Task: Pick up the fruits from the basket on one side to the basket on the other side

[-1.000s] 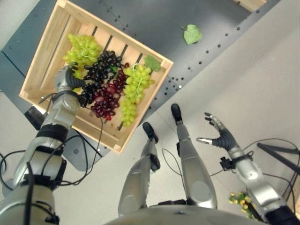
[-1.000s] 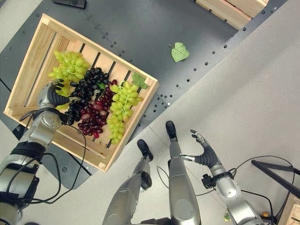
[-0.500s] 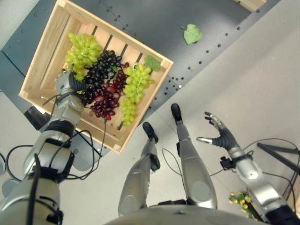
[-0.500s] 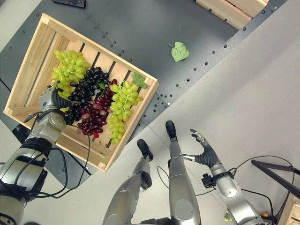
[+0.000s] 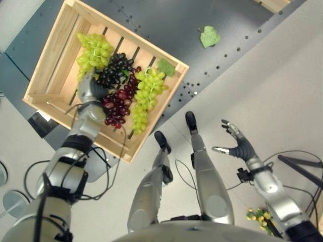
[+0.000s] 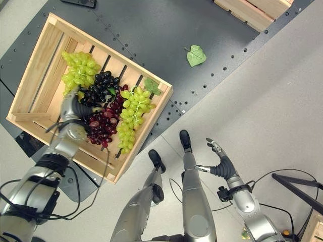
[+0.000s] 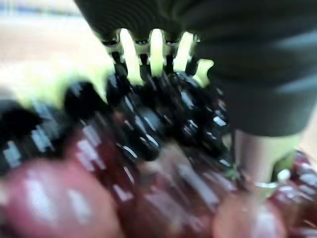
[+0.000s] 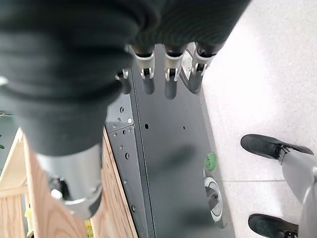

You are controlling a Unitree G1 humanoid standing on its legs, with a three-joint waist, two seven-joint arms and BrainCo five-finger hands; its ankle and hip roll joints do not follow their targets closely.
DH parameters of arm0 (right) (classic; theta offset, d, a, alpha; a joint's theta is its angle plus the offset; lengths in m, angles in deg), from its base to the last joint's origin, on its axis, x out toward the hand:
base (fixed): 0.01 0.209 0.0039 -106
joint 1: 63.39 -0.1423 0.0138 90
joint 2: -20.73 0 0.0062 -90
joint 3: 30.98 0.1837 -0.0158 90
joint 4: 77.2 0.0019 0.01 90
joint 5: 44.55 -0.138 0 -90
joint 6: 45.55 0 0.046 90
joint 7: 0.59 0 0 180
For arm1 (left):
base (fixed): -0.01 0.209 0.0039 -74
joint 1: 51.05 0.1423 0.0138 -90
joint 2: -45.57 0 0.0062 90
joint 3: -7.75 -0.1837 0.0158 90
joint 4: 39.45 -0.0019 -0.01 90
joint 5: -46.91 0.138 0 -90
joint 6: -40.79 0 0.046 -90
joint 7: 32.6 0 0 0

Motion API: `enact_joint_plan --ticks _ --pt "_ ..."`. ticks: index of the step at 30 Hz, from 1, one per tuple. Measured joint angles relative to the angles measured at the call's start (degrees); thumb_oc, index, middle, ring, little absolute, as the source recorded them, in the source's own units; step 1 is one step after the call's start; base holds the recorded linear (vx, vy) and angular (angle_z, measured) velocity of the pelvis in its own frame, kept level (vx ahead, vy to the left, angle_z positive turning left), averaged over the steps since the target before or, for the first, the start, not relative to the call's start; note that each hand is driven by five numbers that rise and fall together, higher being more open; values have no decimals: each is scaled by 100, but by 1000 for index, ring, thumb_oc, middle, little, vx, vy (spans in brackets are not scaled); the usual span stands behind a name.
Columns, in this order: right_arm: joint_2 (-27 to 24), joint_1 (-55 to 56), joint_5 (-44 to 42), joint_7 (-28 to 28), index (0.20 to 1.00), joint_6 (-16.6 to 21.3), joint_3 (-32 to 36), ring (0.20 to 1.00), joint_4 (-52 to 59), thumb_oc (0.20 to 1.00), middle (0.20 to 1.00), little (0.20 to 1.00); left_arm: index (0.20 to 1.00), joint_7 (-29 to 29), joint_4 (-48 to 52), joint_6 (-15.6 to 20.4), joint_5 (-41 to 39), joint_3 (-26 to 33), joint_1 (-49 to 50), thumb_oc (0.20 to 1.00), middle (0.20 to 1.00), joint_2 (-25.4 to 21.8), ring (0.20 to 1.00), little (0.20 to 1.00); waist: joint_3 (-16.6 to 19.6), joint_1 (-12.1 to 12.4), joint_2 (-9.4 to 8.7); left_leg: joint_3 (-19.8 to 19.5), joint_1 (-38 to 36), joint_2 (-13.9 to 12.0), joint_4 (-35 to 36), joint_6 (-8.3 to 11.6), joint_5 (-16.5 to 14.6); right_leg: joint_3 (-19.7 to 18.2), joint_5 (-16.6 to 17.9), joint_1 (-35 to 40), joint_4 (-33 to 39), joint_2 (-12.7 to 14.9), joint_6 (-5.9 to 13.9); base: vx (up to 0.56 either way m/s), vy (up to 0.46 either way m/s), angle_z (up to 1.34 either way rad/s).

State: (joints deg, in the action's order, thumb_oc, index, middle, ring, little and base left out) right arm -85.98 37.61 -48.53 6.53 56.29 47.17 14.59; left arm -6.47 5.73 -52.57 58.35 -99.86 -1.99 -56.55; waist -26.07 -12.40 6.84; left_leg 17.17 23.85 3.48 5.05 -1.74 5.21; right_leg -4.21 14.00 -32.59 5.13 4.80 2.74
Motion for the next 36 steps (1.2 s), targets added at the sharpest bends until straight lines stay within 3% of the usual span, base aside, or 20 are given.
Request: enact_joint_plan --ticks 8,13,17,19,23,30,36 --pt "30 -2 3 97 1000 -32 53 1000 3 1000 1000 1000 1000 18 1460 116 -103 134 1035 1000 1000 170 1000 1000 0 90 1 7 -8 3 -1 0 0 -36 -3 -2 0 -1 2 0 0 0" --pt "48 -16 6 113 1000 -90 96 1000 0 1000 1000 1000 1000 10 1534 261 -162 326 1344 1000 1000 366 1000 1000 -1 101 3 11 -21 8 -1 -1 0 -42 -5 9 0 4 6 0 0 0" --pt "45 -26 6 172 1000 -91 71 1000 0 1000 1000 1000 1000 54 1253 259 -157 326 1216 1000 1000 442 1000 1000 0 98 4 13 -42 6 -1 -2 1 -47 -4 28 1 0 5 -1 -2 -1" --pt "40 -28 4 209 1000 -91 23 1000 3 1000 1000 1000 1000 212 354 316 -151 314 828 1000 1000 583 1000 1000 1 91 6 19 -78 5 -1 -1 1 -67 -4 57 1 -5 7 -1 -8 -4" --pt "12 -23 2 216 1000 -90 -33 1000 6 1000 1000 1000 1000 330 -318 300 -314 309 356 1000 1000 624 1000 1000 4 64 10 27 -101 6 0 0 0 -123 -6 59 0 -18 23 8 1 -7" --pt "-121 -15 -3 207 1000 -88 -67 1000 7 1000 1000 1000 1000 215 -752 292 -616 308 49 1000 1000 412 1000 1000 8 12 16 25 -115 -13 1 25 -5 -170 24 38 1 -57 14 5 0 -5" --pt "-178 2 -16 135 1000 -86 -70 1000 10 1000 1000 1000 1000 -222 -1073 241 -799 252 -201 1000 1000 -50 1000 1000 9 -83 14 25 -92 -16 0 26 -4 -172 32 8 0 -63 4 0 0 0"
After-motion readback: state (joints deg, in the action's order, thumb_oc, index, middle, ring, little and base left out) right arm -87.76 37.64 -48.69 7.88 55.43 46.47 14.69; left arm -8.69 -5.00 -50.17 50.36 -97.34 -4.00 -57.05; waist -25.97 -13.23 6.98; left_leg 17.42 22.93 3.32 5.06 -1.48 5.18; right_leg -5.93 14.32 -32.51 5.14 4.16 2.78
